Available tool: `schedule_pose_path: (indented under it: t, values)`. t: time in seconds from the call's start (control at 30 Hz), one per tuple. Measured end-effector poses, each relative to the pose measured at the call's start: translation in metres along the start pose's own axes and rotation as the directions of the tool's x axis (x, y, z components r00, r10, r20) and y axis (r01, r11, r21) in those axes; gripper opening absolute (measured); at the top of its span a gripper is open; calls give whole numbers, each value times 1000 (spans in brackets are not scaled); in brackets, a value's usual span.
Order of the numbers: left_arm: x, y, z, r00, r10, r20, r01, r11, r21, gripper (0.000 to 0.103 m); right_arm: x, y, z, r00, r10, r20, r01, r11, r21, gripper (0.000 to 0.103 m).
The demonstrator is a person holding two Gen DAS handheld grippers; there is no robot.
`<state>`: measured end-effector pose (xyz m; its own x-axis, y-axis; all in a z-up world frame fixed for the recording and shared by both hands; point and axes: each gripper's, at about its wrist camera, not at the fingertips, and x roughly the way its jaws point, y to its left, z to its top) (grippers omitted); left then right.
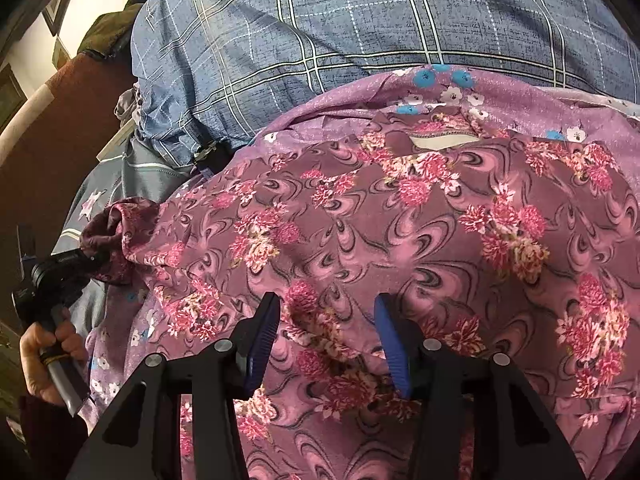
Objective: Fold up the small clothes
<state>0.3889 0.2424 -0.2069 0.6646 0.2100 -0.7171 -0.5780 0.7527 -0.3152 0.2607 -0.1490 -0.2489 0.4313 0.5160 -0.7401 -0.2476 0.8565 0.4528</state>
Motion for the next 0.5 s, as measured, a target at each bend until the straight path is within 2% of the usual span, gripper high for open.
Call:
schedule_pose_path:
  t: [0.1, 0.17, 0.2, 0.27, 0.3, 0.33, 0.37, 0.4, 0.43, 0.47, 0.5]
  values:
    - [-21, -33, -3, 987, -159, 35, 155, 982, 110, 4, -3, -2, 1, 1000, -5, 9, 5, 1000, -1, 45]
    - [-37, -64, -10, 953, -303, 1, 296, 934, 199, 4, -5, -3, 2, 1000, -2, 22, 2, 1000, 4, 44]
    - [-44, -80, -14, 929, -370, -27, 366, 903, 226, 4, -8, -4, 2, 999, 4, 33, -4, 1000, 9, 44]
    - [-53, -111, -25, 868, -487, -100, 496, 830, 256, 4, -14, -3, 4, 998, 26, 62, -27, 1000, 7, 44]
    - [-57, -130, -33, 823, -550, -146, 568, 783, 254, 5, -17, -1, 5, 997, 32, 76, -32, 999, -1, 44]
    - [-60, -143, -38, 788, -590, -177, 616, 747, 249, 5, -21, 1, 6, 995, 36, 94, -35, 999, -11, 45]
    - [-62, -160, -47, 735, -639, -226, 678, 693, 245, 6, -24, 1, 7, 994, 35, 102, -34, 999, -14, 45]
    - [-61, -178, -56, 680, -671, -295, 733, 637, 239, 17, -27, -1, 8, 993, 28, 113, -27, 1000, -12, 46]
    - [-59, -189, -63, 639, -681, -358, 767, 601, 226, 26, -30, -3, 9, 992, 21, 122, -20, 1000, -7, 46]
    - [-56, -202, -72, 607, -674, -421, 787, 582, 205, 52, -34, -8, 10, 991, 11, 131, -12, 1000, 9, 46]
    - [-55, -207, -76, 597, -665, -449, 791, 580, 193, 64, -37, -16, 12, 990, 4, 138, -9, 999, 34, 47]
